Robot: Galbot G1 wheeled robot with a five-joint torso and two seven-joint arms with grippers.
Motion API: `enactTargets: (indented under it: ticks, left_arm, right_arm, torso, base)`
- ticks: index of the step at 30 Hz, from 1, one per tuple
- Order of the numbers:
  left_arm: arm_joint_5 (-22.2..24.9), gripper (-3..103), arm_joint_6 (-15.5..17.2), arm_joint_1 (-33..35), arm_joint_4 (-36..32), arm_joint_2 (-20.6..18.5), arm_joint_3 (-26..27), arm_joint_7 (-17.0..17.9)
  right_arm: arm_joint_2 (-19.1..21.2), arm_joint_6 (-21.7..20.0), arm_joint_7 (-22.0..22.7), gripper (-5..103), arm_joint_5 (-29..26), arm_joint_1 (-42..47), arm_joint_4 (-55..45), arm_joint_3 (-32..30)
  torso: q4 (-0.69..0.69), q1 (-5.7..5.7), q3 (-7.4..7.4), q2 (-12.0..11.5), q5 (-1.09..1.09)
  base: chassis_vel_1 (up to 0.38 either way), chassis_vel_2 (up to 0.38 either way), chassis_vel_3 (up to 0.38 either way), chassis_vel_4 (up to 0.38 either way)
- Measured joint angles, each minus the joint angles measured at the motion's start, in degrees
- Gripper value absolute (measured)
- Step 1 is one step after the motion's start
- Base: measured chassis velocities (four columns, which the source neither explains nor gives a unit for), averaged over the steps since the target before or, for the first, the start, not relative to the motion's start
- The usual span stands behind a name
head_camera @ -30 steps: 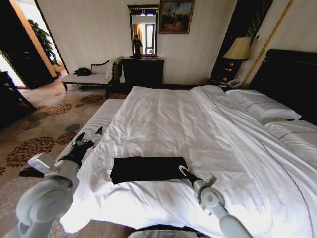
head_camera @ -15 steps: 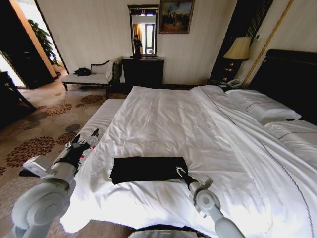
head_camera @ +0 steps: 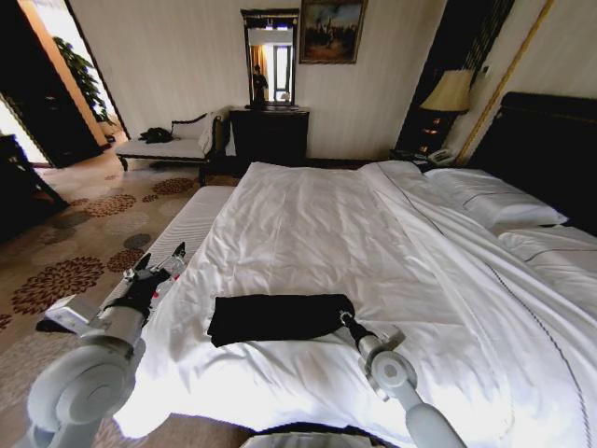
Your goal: Fold the clothes on the bed.
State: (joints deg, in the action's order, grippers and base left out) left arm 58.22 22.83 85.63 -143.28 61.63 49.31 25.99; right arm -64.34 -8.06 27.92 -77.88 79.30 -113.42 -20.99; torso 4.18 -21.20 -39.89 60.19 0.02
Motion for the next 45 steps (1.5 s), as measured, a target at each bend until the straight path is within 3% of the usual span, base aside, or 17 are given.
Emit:
enactTargets:
  ticks: [2,4,5,8,15,19,25,28,45]
  left_arm:
    - [-0.02,100,-0.03,-0.02,0.01,0.01,0.03,0.00]
    - [-0.07,100,-0.12,-0.14,0.01,0.10,0.05,0.02]
    - [-0.07,100,-0.12,-0.14,0.01,0.10,0.05,0.02]
    - [-0.10,100,-0.14,-0.44,0.02,0.12,0.06,0.07]
    - [-0.08,100,-0.19,-0.73,0.03,0.23,0.14,0.13]
    - [-0.28,100,-0.20,-1.03,0.11,0.40,-0.28,0.16]
    - [-0.29,100,-0.20,-0.99,0.58,0.24,0.18,0.16]
    - [-0.34,100,-0.21,-1.90,2.14,-0.27,-0.47,0.15]
    - [-1.95,100,-0.25,-2.64,4.86,0.98,-0.90,0.06]
  right_arm:
    - [1.00,-0.01,0.04,5,-0.22,0.26,-0.53,-0.37]
    - [5.57,-0.19,0.12,5,-1.42,1.57,-2.48,-2.58]
    - [5.57,-0.19,0.12,5,-1.42,1.57,-2.48,-2.58]
    - [10.79,-0.28,0.23,5,-3.49,2.69,-3.13,-7.03]
    - [13.56,-0.20,0.22,5,-4.42,3.06,-2.59,-10.70]
    - [13.54,3.15,-3.88,5,2.74,1.20,-4.31,-5.60]
    - [13.02,5.99,-9.83,5,6.66,-1.59,-6.88,-0.26]
    - [11.10,7.75,-15.88,5,11.24,-3.71,-7.58,4.65]
    - [6.44,13.11,-24.36,5,22.49,-13.88,5.15,23.31]
  torso:
    - [0.00,0.00,0.00,0.00,0.00]
    - [0.02,0.00,0.00,0.00,0.00]
    - [0.02,0.00,0.00,0.00,0.00]
    - [0.02,0.00,0.00,0.00,-0.01]
    - [0.02,0.00,0.00,0.00,-0.01]
    - [0.02,0.00,0.00,0.00,0.00]
    - [0.00,0.00,0.00,0.00,-0.02]
    - [0.04,0.00,0.00,0.00,-0.04]
    - [0.01,0.00,0.00,0.00,-0.02]
  base:
    - [0.000,0.000,0.000,0.000]
    - [0.000,0.000,0.000,0.000]
    - [0.000,0.000,0.000,0.000]
    - [0.000,0.000,0.000,0.000]
    - [0.000,0.000,0.000,0.000]
    - [0.000,0.000,0.000,0.000]
    - [0.000,0.000,0.000,0.000]
    - [0.000,0.000,0.000,0.000]
    - [0.000,0.000,0.000,0.000]
